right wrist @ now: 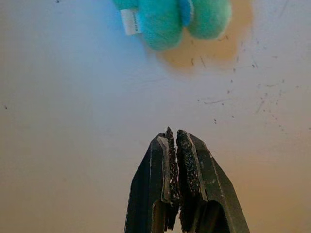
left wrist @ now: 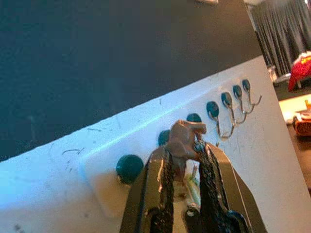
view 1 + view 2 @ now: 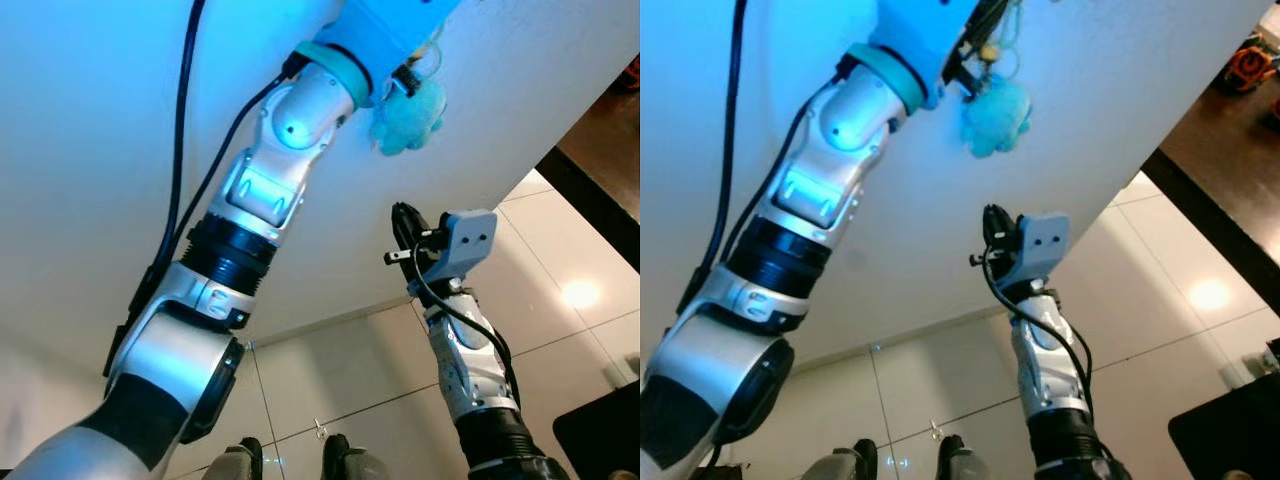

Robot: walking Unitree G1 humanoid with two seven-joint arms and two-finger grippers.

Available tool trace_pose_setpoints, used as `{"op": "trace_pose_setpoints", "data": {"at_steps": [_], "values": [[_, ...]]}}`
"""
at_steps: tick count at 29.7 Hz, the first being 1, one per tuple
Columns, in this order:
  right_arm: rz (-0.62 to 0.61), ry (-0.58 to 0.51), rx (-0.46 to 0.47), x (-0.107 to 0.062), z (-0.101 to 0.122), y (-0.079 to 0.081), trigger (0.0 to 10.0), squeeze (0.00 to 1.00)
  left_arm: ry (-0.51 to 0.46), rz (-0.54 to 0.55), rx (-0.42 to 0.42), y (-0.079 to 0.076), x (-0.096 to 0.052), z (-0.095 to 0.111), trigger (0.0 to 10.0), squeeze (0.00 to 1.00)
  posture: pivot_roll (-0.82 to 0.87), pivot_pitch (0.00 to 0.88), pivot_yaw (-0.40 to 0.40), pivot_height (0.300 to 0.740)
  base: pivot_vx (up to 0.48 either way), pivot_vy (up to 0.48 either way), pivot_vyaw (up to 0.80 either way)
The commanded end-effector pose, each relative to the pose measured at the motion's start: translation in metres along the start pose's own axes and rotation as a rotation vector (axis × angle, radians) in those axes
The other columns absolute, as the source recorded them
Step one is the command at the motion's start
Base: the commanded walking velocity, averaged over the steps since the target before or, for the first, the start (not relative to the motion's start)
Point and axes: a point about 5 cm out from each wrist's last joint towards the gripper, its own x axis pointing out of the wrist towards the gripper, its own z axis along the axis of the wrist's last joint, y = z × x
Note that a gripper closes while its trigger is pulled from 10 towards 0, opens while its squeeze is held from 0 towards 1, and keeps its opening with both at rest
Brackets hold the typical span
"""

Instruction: Hang keys on a hook

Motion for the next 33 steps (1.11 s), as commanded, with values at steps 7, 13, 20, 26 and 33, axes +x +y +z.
{"op": "trace_pose_setpoints", "data": {"at_steps": [7,13,20,26,33], "values": [[-0.008,0.008,-0.011,-0.005,-0.003,-0.001,10.0,0.0,-0.036,-0.032,0.004,-0.011,0.006,0.008,10.0,0.0,-0.03,0.235,0.03,0.74,0.0,0.0,0.0],[-0.006,0.009,-0.008,-0.005,-0.003,0.0,10.0,0.0,-0.019,-0.044,0.004,-0.016,0.005,0.002,10.0,0.0,-0.03,0.236,0.032,0.74,0.0,0.0,0.0],[-0.007,0.009,-0.007,-0.006,-0.003,0.001,10.0,0.0,0.02,-0.017,0.014,-0.014,0.006,-0.006,10.0,0.0,-0.03,0.236,0.034,0.74,0.0,0.0,0.0],[-0.008,0.009,-0.007,-0.006,-0.003,0.001,10.0,0.0,0.036,0.02,0.019,-0.008,0.008,-0.008,10.0,0.0,-0.03,0.236,0.035,0.74,0.0,0.0,0.0],[-0.011,0.008,-0.008,-0.006,-0.003,0.0,10.0,0.0,-0.058,0.019,-0.025,0.006,0.003,0.004,10.0,0.0,-0.03,0.236,0.028,0.74,0.0,0.0,0.0]]}}
